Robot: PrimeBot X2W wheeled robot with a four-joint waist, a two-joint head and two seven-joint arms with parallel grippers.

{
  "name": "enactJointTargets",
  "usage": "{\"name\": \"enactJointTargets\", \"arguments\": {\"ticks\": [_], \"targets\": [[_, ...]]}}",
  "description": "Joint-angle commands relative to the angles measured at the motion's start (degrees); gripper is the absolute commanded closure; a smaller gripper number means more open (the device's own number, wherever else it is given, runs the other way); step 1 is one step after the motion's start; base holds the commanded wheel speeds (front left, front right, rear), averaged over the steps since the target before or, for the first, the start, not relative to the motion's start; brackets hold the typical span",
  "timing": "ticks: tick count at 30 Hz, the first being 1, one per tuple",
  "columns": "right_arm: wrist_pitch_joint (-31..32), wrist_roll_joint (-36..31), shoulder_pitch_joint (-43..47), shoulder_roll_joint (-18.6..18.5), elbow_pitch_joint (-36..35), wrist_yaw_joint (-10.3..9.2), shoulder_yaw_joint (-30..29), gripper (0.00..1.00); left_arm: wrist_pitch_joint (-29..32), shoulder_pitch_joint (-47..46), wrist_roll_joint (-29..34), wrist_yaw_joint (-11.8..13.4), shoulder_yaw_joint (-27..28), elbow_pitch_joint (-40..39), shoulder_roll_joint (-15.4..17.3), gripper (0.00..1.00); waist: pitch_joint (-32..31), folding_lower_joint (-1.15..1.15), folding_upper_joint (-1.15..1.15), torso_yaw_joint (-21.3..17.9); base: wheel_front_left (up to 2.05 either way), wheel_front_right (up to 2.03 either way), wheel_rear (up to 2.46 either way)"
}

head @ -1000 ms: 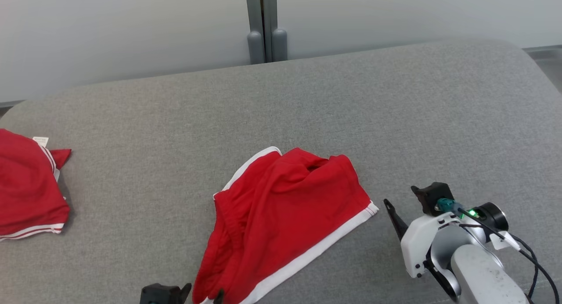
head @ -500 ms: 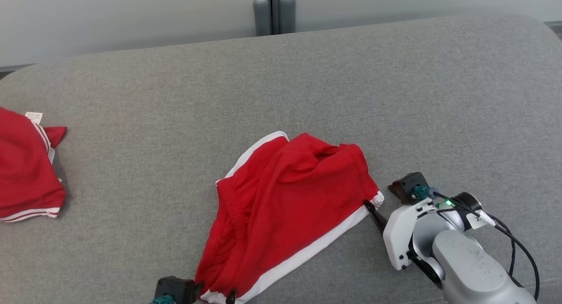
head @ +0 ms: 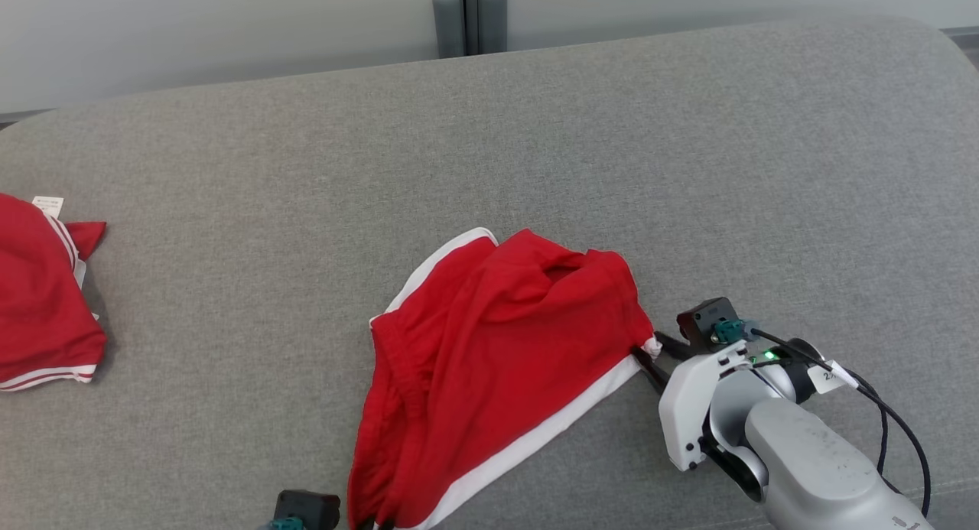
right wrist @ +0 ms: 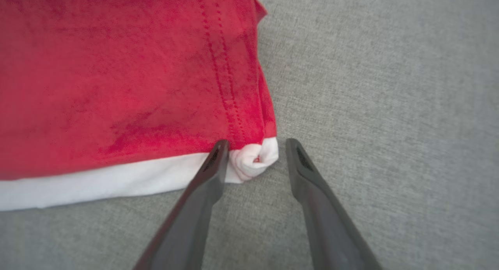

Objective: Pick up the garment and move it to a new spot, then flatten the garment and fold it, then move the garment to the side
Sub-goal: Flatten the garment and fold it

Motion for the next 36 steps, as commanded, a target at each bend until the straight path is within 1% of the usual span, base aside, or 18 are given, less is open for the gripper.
{"name": "enactJointTargets", "arguments": {"ticks": [1, 4, 7, 9, 11, 14, 16, 19, 23, 26, 29, 31, 32, 34, 35, 36], "targets": [[0.95, 1.64, 1.47, -0.19, 0.89, -0.01, 0.66, 1.0, -0.43, -0.99, -0.36, -0.23, -0.6, 1.12, 0.53, 1.0, -0.25, 0.0, 0.0, -0.03, 0.0, 0.0, 0.0], [-0.79, 5.02, 1.07, -0.97, -0.75, -0.07, -1.38, 1.0, -1.82, -1.89, -3.35, -0.39, -0.62, 1.6, -0.06, 1.0, -0.87, 0.0, 0.0, -0.29, 0.0, 0.0, 0.0], [-2.24, 8.63, 1.64, -1.27, -4.58, -0.05, -3.9, 1.0, -3.37, -1.84, -7.1, -0.5, -0.18, -0.52, -0.49, 1.0, -1.8, 0.0, 0.0, -0.66, 0.0, 0.0, 0.0], [-2.92, 11.71, 2.54, -2.02, -8.72, -0.05, -6.32, 1.0, -4.38, -1.95, -9.83, -0.42, 0.42, -3.76, -0.57, 1.0, -2.51, 0.0, 0.0, -1.0, 0.0, 0.0, 0.0], [-2.82, 15.23, 3.79, -3.03, -14.38, -0.05, -9.02, 1.0, -4.99, -2.2, -12.58, -0.47, 0.76, -8.36, -0.68, 1.0, -3.28, 0.0, 0.0, -1.5, 0.0, 0.0, 0.0], [-1.4, 20.87, 6.3, -4.58, -24.88, -0.04, -14.17, 1.0, -4.8, -3.14, -18.45, -0.5, 0.8, -16.94, -1.28, 1.0, -4.16, 0.0, 0.0, -2.62, 0.0, 0.0, 0.0], [0.39, 23.53, 7.97, -5.27, -31.22, -0.01, -16.88, 1.0, -3.51, -3.86, -22.0, -0.52, 0.1, -21.65, -1.56, 1.0, -4.44, 0.0, 0.0, -3.35, 0.0, 0.0, 0.0], [3.67, 28.03, 10.39, -5.19, -42.4, 0.0, -23.13, 1.0, -0.41, -5.99, -26.2, -0.4, -0.71, -29.25, -1.67, 1.0, -4.53, 0.0, 0.0, -4.92, 0.0, 0.0, 0.0], [8.3, 30.62, 11.85, -3.19, -55.11, 0.0, -31.97, 1.0, 4.62, -10.49, -29.27, 1.69, -1.31, -37.12, -1.86, 1.0, -3.02, 0.0, 0.0, -7.22, 0.0, 0.0, 0.0], [13.22, 31.67, 9.07, -0.6, -62.62, 0.0, -37.89, 1.0, 9.27, -16.5, -31.92, 4.41, -1.02, -41.53, -2.21, 1.0, -0.4, 0.0, 0.0, -8.76, 0.0, 0.0, 0.0], [18.12, 30.31, 4.21, 1.02, -66.54, 0.01, -42.61, 1.0, 13.72, -25.36, -33.32, 7.44, 0.56, -43.16, -2.37, 1.0, 3.35, 0.0, 0.0, -9.59, 0.0, 0.0, 0.0], [21.74, 28.9, -0.78, 2.42, -66.81, 0.01, -44.05, 1.0, 16.7, -32.99, -34.25, 9.48, 1.54, -41.86, -2.62, 1.0, 6.56, 0.0, 0.0, -9.69, 0.0, 0.0, 0.0], [23.45, 27.9, -4.15, 3.32, -65.85, 0.01, -44.69, 1.0, 18.29, -37.4, -34.37, 10.26, 1.9, -40.15, -2.53, 1.0, 8.38, 0.0, 0.0, -9.57, 0.0, 0.0, 0.0], [25.96, 25.34, -10.59, 4.5, -63.33, 0.01, -45.38, 1.0, 20.41, -45.71, -33.08, 10.96, 2.65, -35.74, -1.98, 1.0, 12.0, 0.0, 0.0, -9.11, 0.0, 0.0, 0.0], [26.6, 24.18, -13.76, 5.17, -61.8, 0.01, -45.74, 1.0, 21.01, -49.58, -32.56, 10.85, 2.76, -33.22, -1.87, 1.0, 13.66, 0.0, 0.0, -8.82, 0.0, 0.0, 0.0], [27.38, 22.67, -17.63, 5.85, -59.46, 0.01, -45.53, 1.0, 21.08, -54.36, -31.62, 9.68, 2.75, -29.75, -1.63, 1.0, 15.45, 0.0, 0.0, -8.49, 0.0, 0.0, 0.0]]}}
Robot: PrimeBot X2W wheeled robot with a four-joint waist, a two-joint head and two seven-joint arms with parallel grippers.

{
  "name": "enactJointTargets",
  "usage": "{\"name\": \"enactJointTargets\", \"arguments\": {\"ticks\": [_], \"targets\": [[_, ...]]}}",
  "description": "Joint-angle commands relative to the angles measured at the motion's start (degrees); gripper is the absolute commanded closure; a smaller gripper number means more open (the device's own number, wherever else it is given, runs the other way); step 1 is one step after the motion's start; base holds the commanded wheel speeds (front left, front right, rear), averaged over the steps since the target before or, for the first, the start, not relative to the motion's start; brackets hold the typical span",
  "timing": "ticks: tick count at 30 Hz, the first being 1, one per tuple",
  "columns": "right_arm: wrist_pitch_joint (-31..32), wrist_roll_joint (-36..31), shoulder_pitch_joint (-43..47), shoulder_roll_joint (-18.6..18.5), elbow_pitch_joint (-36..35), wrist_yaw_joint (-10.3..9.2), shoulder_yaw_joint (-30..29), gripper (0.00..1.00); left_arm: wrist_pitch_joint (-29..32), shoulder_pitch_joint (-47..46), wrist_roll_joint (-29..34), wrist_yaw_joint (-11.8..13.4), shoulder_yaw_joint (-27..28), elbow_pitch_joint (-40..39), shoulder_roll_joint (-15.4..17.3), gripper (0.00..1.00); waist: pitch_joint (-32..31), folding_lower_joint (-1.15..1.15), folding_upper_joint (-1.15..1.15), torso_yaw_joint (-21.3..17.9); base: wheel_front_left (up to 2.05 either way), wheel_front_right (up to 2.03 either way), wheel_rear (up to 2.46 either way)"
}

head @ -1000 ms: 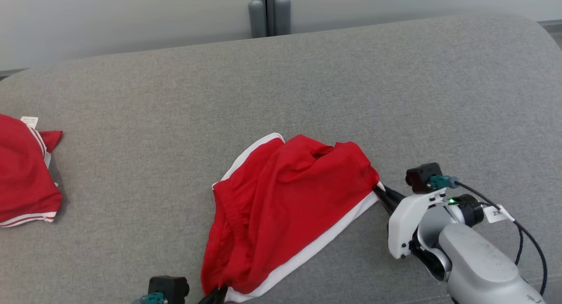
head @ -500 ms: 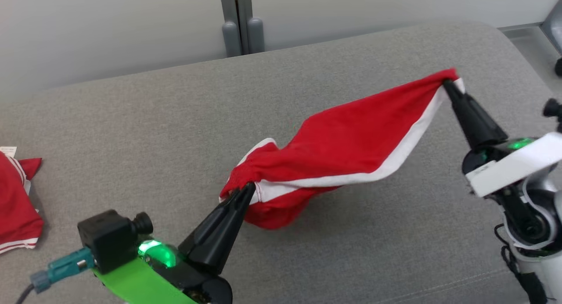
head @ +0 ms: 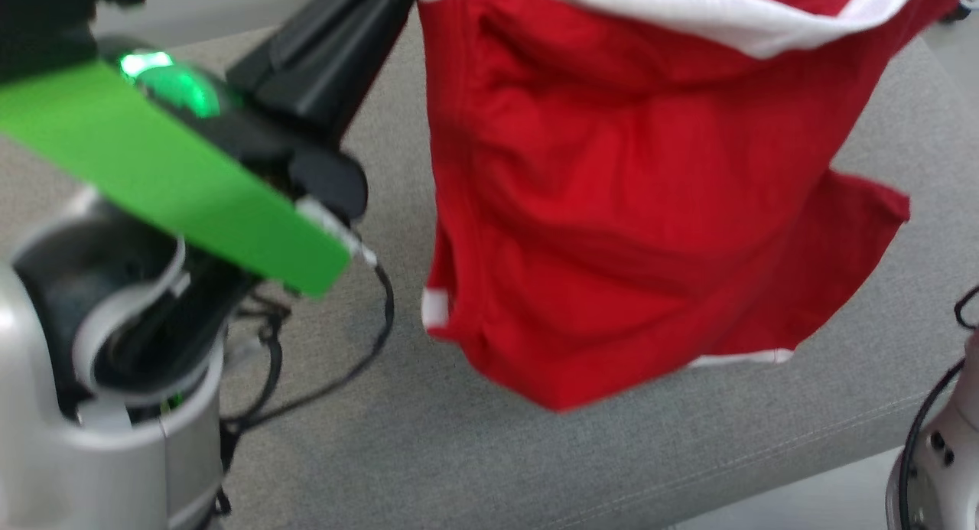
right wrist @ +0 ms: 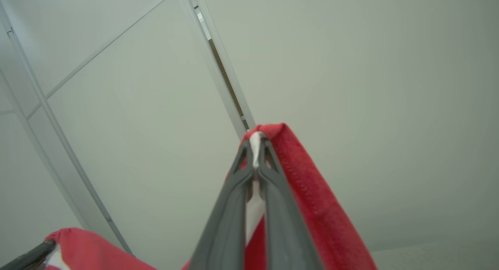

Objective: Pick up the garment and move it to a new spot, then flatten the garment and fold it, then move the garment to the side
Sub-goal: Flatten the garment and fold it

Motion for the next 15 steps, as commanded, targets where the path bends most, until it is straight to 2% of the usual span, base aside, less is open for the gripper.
{"name": "enactJointTargets", "arguments": {"ticks": [1, 4, 6, 8, 9, 11, 15], "targets": [[0.51, -1.75, -4.45, 0.6, 2.58, 0.02, 0.26, 1.0, -1.09, -5.4, 1.67, -1.04, 0.7, 3.9, 0.27, 1.0, 11.04, 0.0, 0.0, 1.27, 0.0, 0.0, 0.0], [-1.29, -6.93, -16.38, 2.17, 11.36, 0.01, -0.49, 1.0, -5.23, -17.03, 4.03, -1.81, 1.57, 17.06, -0.79, 1.0, 15.71, 0.0, 0.0, 2.09, 0.0, 0.0, 0.0], [-4.61, -10.15, -23.53, 2.99, 18.31, 0.01, -1.24, 1.0, -9.57, -24.32, 6.64, -3.72, 1.55, 24.88, -0.94, 1.0, 17.85, 0.0, 0.0, 2.08, 0.0, 0.0, 0.0], [-8.61, -12.28, -29.54, 3.63, 25.42, 0.02, -0.99, 1.0, -14.88, -30.27, 6.61, -6.48, 1.69, 32.36, -1.53, 1.0, 19.86, 0.0, 0.0, 1.93, 0.0, 0.0, 0.0], [-11.56, -14.0, -32.22, 3.83, 29.51, 0.01, -0.75, 1.0, -18.61, -33.0, 7.4, -7.07, 2.4, 36.73, -1.76, 1.0, 20.86, 0.0, 0.0, 1.76, 0.0, 0.0, 0.0], [-16.55, -15.53, -35.81, 3.93, 36.51, 0.02, -0.46, 1.0, -24.29, -37.07, 8.49, -8.68, 2.46, 43.75, -1.65, 1.0, 21.84, 0.0, 0.0, 1.3, 0.0, 0.0, 0.0], [-24.92, -16.73, -38.73, 4.09, 48.23, 0.01, 1.68, 1.0, -34.66, -40.94, 13.2, -9.86, 1.06, 57.23, -0.27, 1.0, 23.05, 0.0, 0.0, 0.94, 0.0, 0.0, 0.0]]}}
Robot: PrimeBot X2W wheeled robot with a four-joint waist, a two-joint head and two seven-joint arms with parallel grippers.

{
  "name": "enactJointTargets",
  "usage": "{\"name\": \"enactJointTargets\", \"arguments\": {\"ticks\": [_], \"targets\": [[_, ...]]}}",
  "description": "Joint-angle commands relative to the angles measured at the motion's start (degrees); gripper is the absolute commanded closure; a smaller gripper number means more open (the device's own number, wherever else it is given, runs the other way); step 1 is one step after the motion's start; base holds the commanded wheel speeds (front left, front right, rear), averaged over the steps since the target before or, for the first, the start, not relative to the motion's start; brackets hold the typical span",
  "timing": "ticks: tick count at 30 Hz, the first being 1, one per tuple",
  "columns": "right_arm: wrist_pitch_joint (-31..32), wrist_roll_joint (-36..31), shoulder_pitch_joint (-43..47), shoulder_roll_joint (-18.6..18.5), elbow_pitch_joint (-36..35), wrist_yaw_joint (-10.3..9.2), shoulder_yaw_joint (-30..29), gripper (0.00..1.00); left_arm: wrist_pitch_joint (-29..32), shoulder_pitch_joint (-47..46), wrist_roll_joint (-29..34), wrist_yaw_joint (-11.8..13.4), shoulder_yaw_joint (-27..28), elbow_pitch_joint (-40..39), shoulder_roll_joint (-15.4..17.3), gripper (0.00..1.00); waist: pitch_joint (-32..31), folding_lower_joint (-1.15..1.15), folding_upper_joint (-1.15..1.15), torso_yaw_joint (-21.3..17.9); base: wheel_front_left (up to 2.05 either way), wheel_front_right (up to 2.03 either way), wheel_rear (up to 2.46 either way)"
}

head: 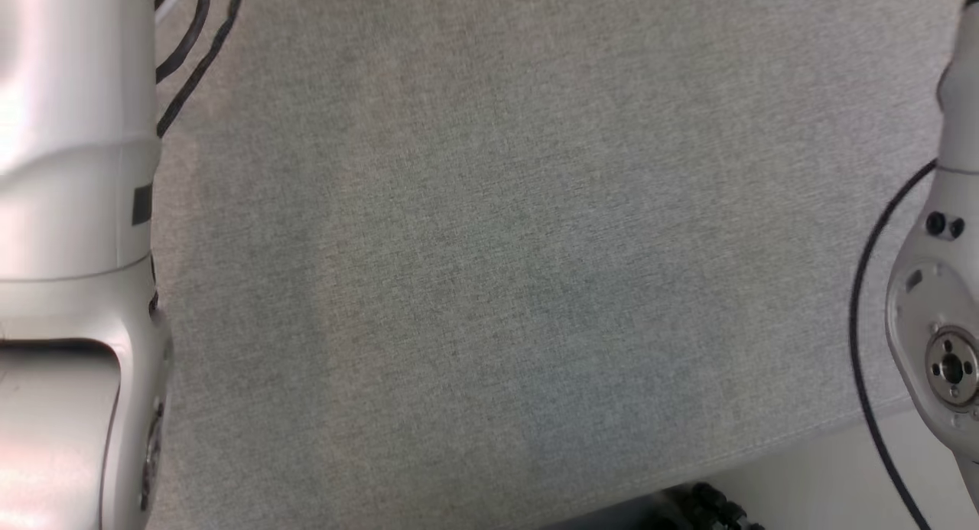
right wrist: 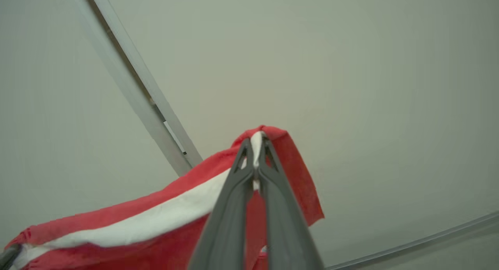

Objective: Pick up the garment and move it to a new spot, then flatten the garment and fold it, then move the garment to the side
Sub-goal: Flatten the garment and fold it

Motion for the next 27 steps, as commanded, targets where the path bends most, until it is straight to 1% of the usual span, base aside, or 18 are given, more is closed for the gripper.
{"name": "enactJointTargets", "arguments": {"ticks": [1, 4, 7, 11, 14, 16, 19, 23, 27], "targets": [[-1.8, 0.73, -0.06, 0.05, 2.27, 0.02, 1.44, 1.0, -2.13, -0.51, 1.25, -0.33, -0.78, 2.94, 0.84, 1.0, 4.39, -0.02, 0.0, -0.07, 0.0, 0.0, 0.0], [-6.66, 0.0, 5.03, -0.01, 6.37, 0.01, 6.51, 1.0, -6.66, 3.01, 2.12, -0.89, -2.96, 9.28, 1.91, 1.0, 3.7, -0.02, 0.0, -0.46, 0.0, 0.0, 0.0], [-9.79, 2.0, 11.17, -1.39, 7.08, 0.01, 11.8, 1.0, -10.6, 7.52, 2.63, -1.18, -5.58, 11.68, 3.52, 1.0, 2.47, -0.02, 0.0, -0.54, 0.0, 0.0, 0.0], [-11.86, 7.69, 22.78, -4.08, 4.51, 0.01, 18.26, 1.0, -15.9, 17.13, 1.91, -1.12, -8.79, 11.29, 5.38, 1.0, 0.76, -0.02, 0.0, -0.31, 0.0, 0.0, 0.0], [-12.66, 12.26, 31.09, -7.31, 0.82, 0.01, 20.99, 1.0, -18.91, 24.72, 1.43, -1.12, -10.1, 8.93, 6.18, 1.0, -0.64, -0.02, 0.0, 0.17, 0.0, 0.0, 0.0], [-13.48, 14.34, 36.3, -9.23, -1.58, 0.0, 21.53, 1.0, -20.71, 30.51, 0.78, -0.97, -9.98, 6.78, 6.36, 1.0, -2.21, -0.02, 0.0, 0.51, 0.0, 0.0, 0.0], [-14.39, 16.22, 44.14, -10.97, -4.44, -0.03, 21.89, 1.0, -22.29, 40.2, -0.71, 0.51, -9.26, 2.78, 6.47, 1.0, -5.85, -0.02, 0.0, 0.69, 0.0, 0.0, 0.0], [-14.81, 15.16, 54.86, -13.64, -8.53, -0.05, 22.75, 1.0, -22.37, 55.05, -2.81, 3.19, -9.29, -4.71, 5.89, 1.0, -10.93, -0.02, 0.0, 1.28, 0.0, 0.0, 0.0], [-14.92, 13.62, 66.08, -14.46, -12.76, -0.06, 20.96, 1.0, -22.03, 68.27, -2.96, 7.4, -9.99, -13.35, 6.8, 1.0, -15.69, -0.02, 0.0, 2.26, 0.0, 0.0, 0.0]]}}
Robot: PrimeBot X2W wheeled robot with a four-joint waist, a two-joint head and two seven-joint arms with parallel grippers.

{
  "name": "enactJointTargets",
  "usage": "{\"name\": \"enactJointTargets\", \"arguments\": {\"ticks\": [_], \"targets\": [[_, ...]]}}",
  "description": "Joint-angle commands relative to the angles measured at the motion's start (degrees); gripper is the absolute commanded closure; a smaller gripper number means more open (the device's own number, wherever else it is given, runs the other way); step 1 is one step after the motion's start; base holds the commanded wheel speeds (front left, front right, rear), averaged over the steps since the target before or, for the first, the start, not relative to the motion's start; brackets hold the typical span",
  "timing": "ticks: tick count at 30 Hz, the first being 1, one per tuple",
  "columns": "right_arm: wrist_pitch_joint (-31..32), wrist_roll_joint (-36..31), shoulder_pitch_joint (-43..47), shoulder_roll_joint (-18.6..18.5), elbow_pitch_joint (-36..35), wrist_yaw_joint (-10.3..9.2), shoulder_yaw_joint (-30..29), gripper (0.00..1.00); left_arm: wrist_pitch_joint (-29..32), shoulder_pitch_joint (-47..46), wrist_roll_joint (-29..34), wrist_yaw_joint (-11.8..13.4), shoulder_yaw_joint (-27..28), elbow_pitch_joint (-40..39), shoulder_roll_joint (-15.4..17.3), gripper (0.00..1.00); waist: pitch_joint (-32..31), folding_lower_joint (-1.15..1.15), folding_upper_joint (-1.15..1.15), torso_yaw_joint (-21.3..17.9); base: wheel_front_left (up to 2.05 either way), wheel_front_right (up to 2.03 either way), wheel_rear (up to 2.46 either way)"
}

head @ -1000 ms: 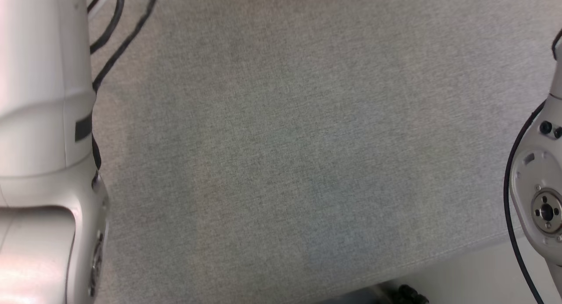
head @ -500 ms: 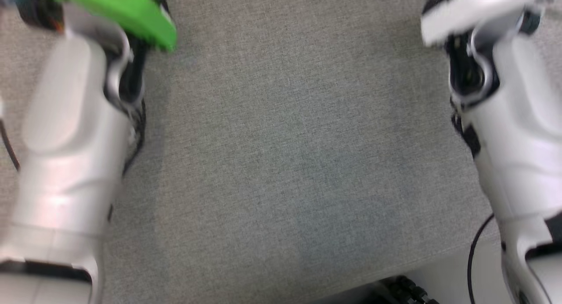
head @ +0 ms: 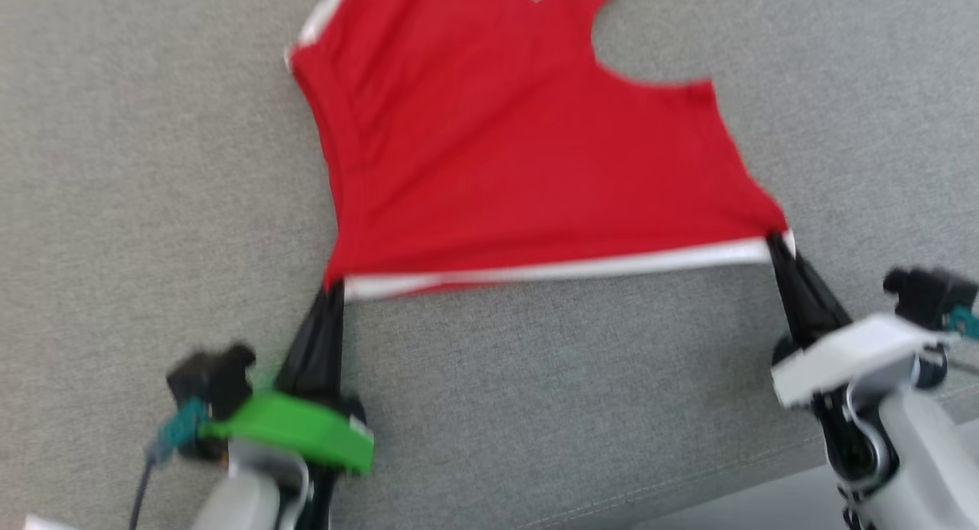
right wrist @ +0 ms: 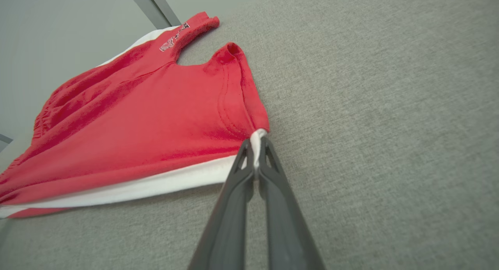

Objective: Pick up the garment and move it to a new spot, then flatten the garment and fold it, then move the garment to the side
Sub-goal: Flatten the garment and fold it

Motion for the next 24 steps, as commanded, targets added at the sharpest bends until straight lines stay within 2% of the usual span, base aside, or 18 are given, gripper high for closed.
{"name": "enactJointTargets", "arguments": {"ticks": [1, 2, 6, 8, 11, 14, 18, 21, 24], "targets": [[-0.13, -1.05, 3.18, -0.45, -1.38, -0.17, -1.55, 1.0, -0.24, 4.56, 0.08, 2.27, 0.93, -1.88, 1.35, 1.0, -6.42, 0.0, 0.0, 1.32, 0.0, 0.0, 0.0], [0.06, -1.96, 5.74, -0.38, -2.69, -0.21, -2.5, 1.0, -0.52, 7.7, 0.22, 3.86, 1.44, -4.21, 1.67, 1.0, -7.14, 0.0, 0.0, 1.32, 0.0, 0.0, 0.0], [1.5, -4.31, 12.41, 1.66, -7.65, -0.28, -7.01, 1.0, -1.08, 16.41, -0.53, 7.66, 2.35, -11.02, 1.42, 1.0, -8.36, 0.0, 0.0, 1.73, 0.0, 0.0, 0.0], [2.89, -5.53, 13.92, 2.92, -10.31, -0.29, -8.94, 1.0, -0.85, 18.46, -0.11, 9.09, 2.59, -13.04, 1.78, 1.0, -8.6, 0.0, 0.0, 1.86, 0.0, 0.0, 0.0], [5.02, -7.51, 13.58, 4.09, -12.83, -0.36, -11.25, 1.0, -0.45, 18.7, -0.17, 9.9, 2.62, -14.86, 1.57, 1.0, -8.58, 0.0, 0.0, 2.35, 0.0, 0.0, 0.0], [7.8, -9.22, 10.61, 4.81, -14.69, -0.35, -12.17, 1.0, 1.25, 15.51, -0.82, 10.21, 2.48, -16.2, 0.93, 1.0, -7.68, 0.0, 0.0, 2.9, 0.0, 0.0, 0.0], [11.8, -10.27, 4.17, 5.49, -14.71, -0.19, -12.61, 1.0, 6.91, 8.5, -3.26, 9.54, 0.94, -16.32, -1.06, 1.0, -4.6, 0.0, 0.0, 4.4, 0.0, 0.0, 0.0], [14.31, -11.02, -1.82, 4.34, -13.42, -0.15, -11.95, 1.0, 11.5, 1.85, -6.77, 8.89, 0.12, -15.55, -3.88, 1.0, -1.65, 0.0, 0.0, 5.83, 0.0, 0.0, 0.0], [16.51, -11.27, -8.84, 2.91, -10.88, -0.13, -11.0, 1.0, 15.82, -5.49, -9.5, 9.78, -0.57, -13.56, -5.73, 1.0, 1.26, 0.0, 0.0, 7.4, 0.0, 0.0, 0.0]]}}
